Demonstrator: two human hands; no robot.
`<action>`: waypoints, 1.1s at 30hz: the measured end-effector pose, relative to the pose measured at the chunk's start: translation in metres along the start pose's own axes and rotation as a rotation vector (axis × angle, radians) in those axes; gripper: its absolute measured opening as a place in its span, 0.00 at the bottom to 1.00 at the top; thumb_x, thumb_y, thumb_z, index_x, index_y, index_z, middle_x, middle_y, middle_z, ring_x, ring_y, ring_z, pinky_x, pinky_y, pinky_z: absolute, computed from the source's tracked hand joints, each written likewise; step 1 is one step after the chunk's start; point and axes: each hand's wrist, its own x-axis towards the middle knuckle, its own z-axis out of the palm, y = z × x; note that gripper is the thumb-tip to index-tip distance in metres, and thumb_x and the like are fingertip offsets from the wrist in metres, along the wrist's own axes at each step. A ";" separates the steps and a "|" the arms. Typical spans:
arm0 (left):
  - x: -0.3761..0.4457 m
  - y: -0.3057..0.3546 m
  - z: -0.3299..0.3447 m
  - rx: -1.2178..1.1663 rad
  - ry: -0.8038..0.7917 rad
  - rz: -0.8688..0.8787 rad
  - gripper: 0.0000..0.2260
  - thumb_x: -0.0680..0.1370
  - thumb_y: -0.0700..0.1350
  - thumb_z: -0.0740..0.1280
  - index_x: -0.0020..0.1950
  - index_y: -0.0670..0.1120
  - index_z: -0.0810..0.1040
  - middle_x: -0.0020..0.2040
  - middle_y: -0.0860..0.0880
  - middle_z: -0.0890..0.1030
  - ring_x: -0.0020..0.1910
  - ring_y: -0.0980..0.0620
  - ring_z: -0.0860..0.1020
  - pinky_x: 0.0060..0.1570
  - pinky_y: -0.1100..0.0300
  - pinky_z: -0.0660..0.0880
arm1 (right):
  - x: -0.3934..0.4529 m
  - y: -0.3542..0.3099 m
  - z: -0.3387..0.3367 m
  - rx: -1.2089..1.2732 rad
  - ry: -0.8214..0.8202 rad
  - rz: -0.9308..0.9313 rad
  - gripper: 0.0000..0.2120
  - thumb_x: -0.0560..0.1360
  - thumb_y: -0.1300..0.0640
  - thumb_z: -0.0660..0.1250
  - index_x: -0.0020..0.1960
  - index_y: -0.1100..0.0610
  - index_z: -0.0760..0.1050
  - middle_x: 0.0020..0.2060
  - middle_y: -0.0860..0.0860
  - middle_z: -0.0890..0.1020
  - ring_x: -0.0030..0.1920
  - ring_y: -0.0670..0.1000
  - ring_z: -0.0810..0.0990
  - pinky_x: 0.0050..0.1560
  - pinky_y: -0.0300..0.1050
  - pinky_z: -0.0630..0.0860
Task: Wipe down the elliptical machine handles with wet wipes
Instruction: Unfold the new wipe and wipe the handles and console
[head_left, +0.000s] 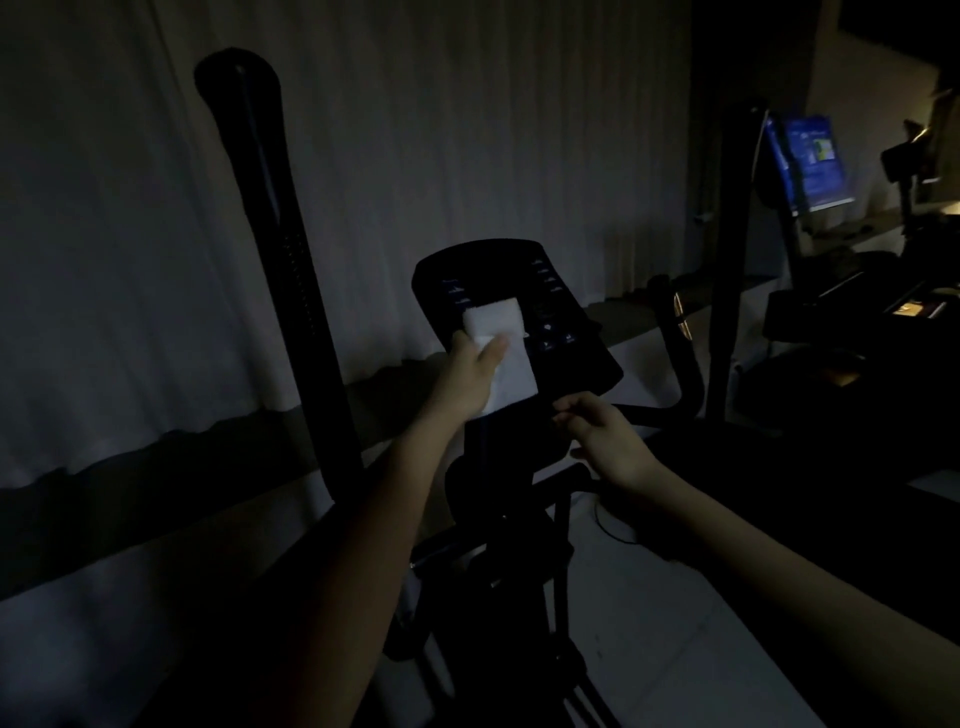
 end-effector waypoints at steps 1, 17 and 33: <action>-0.006 -0.004 0.002 -0.006 0.010 0.021 0.24 0.77 0.61 0.63 0.59 0.42 0.69 0.54 0.44 0.78 0.53 0.47 0.77 0.54 0.54 0.74 | -0.002 0.002 -0.001 0.000 0.002 -0.003 0.06 0.80 0.59 0.60 0.55 0.56 0.75 0.47 0.52 0.80 0.48 0.51 0.78 0.48 0.47 0.72; -0.009 0.002 0.007 0.029 0.056 -0.006 0.24 0.80 0.58 0.61 0.63 0.39 0.69 0.54 0.44 0.77 0.52 0.47 0.76 0.49 0.58 0.71 | 0.000 0.019 0.009 -0.010 -0.053 0.034 0.07 0.80 0.61 0.60 0.55 0.58 0.74 0.46 0.53 0.81 0.47 0.53 0.80 0.46 0.45 0.74; -0.058 -0.042 0.018 0.075 0.029 0.076 0.16 0.81 0.50 0.64 0.61 0.40 0.67 0.51 0.48 0.76 0.49 0.53 0.75 0.44 0.65 0.69 | -0.006 0.032 0.015 -0.021 -0.047 0.049 0.07 0.79 0.59 0.60 0.55 0.55 0.74 0.48 0.54 0.82 0.50 0.56 0.81 0.48 0.49 0.75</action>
